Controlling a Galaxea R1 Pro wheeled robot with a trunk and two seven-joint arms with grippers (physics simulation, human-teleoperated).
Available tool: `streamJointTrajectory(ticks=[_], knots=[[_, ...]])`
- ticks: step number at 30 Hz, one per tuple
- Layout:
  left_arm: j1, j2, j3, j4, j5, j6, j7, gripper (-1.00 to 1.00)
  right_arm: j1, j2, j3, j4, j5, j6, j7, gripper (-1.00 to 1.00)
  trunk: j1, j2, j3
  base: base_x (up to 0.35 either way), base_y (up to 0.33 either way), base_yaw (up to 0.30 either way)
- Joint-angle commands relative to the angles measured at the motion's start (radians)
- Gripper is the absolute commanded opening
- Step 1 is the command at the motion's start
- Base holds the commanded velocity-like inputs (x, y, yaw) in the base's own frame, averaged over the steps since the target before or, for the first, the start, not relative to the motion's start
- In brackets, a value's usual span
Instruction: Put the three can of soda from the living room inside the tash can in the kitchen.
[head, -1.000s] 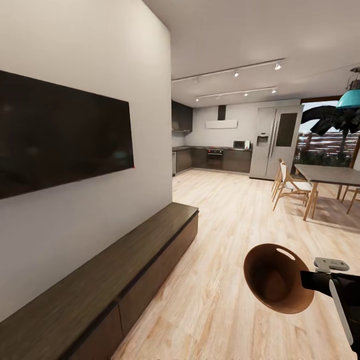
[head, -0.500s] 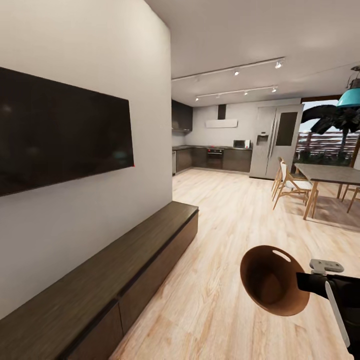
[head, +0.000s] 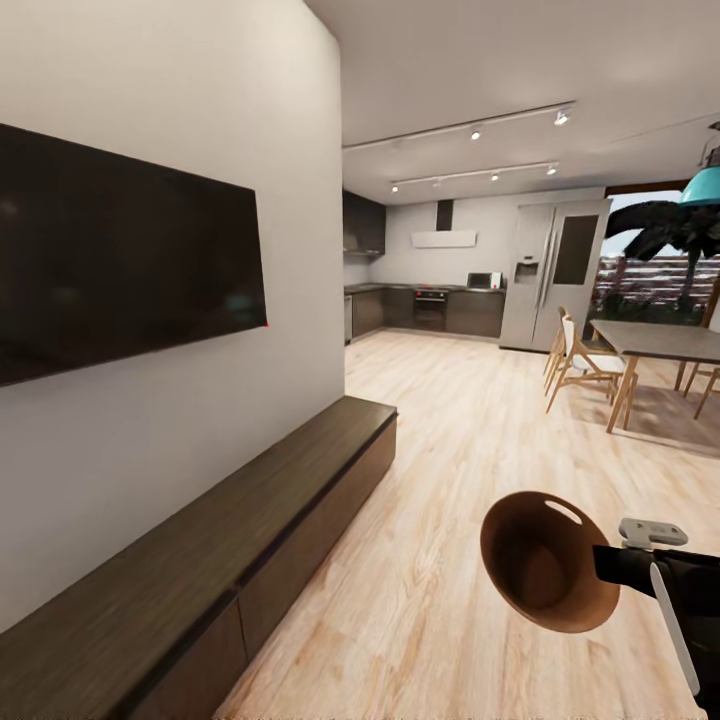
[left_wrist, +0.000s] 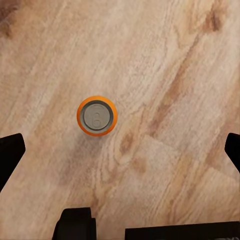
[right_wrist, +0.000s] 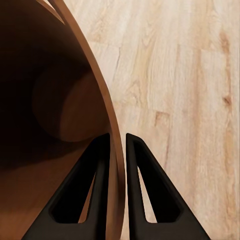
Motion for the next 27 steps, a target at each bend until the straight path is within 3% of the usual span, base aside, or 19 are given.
streamJointTrajectory(ticks=[1, 27], knots=[[0.0, 0.0, 0.0, 0.0, 0.0, 0.0, 0.0, 1.0, -0.001, 0.0, 0.0, -0.001, -0.014, 0.001, 0.004, -1.0, 0.0, 0.0, -0.001, 0.0, 0.0, 0.0], [0.0, -0.003, -0.001, 0.0, -0.002, -0.002, -0.002, 1.0, -0.001, -0.002, -0.005, 0.006, -0.013, 0.001, 0.004, -1.0, 0.0, 0.0, -0.043, 0.0, 0.0, 0.0]])
